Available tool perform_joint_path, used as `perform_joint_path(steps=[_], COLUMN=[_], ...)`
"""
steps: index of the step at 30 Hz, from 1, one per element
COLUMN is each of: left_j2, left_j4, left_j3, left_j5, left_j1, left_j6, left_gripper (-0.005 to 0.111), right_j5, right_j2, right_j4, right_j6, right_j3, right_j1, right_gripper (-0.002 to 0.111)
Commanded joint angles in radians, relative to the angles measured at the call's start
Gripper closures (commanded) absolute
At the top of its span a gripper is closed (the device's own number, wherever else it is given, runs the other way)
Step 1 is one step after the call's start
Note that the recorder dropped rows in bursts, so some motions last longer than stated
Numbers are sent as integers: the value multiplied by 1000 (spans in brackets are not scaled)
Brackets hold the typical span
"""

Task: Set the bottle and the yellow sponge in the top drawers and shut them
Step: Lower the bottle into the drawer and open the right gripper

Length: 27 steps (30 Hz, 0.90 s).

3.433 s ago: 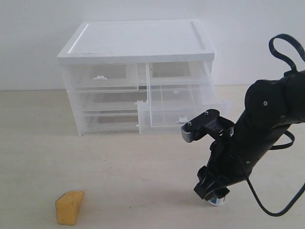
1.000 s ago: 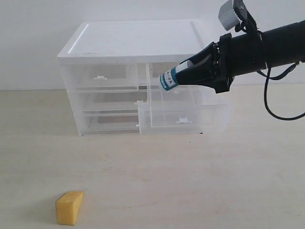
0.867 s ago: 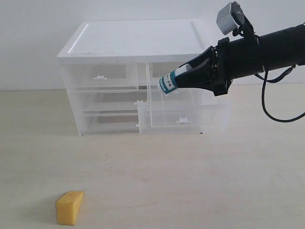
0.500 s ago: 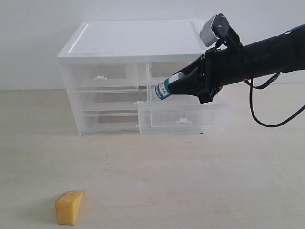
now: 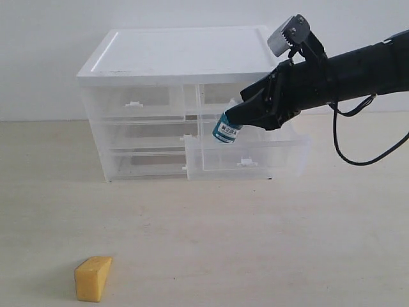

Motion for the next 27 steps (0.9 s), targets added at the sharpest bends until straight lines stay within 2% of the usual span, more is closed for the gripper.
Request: perform_joint_path(steps=[1, 7, 12, 19, 23, 26, 27], left_j2=[-3, -3, -3, -3, -3, -3, -3], left_j4=[-6, -6, -6, -6, -6, -6, -6], left_j3=[4, 4, 4, 4, 4, 4, 4], left_j5=[-2, -2, -2, -2, -2, -2, -2], left_j1=[2, 2, 2, 2, 2, 2, 2], left_j6=[3, 3, 3, 3, 3, 3, 3], left_gripper=[102, 102, 102, 102, 102, 102, 102], right_j5=[-29, -130, -142, 107, 143, 81, 34], right_j2=[-5, -52, -127, -166, -166, -166, -166], right_j4=[-6, -6, -6, -21, -98, -195, -221], right_j6=[10, 39, 115, 151, 203, 240, 267], right_j3=[-2, -2, -2, -2, -2, -2, -2], right_j1=[2, -1, -1, 2, 21, 69, 87], right_gripper=[47, 47, 48, 48, 48, 56, 63])
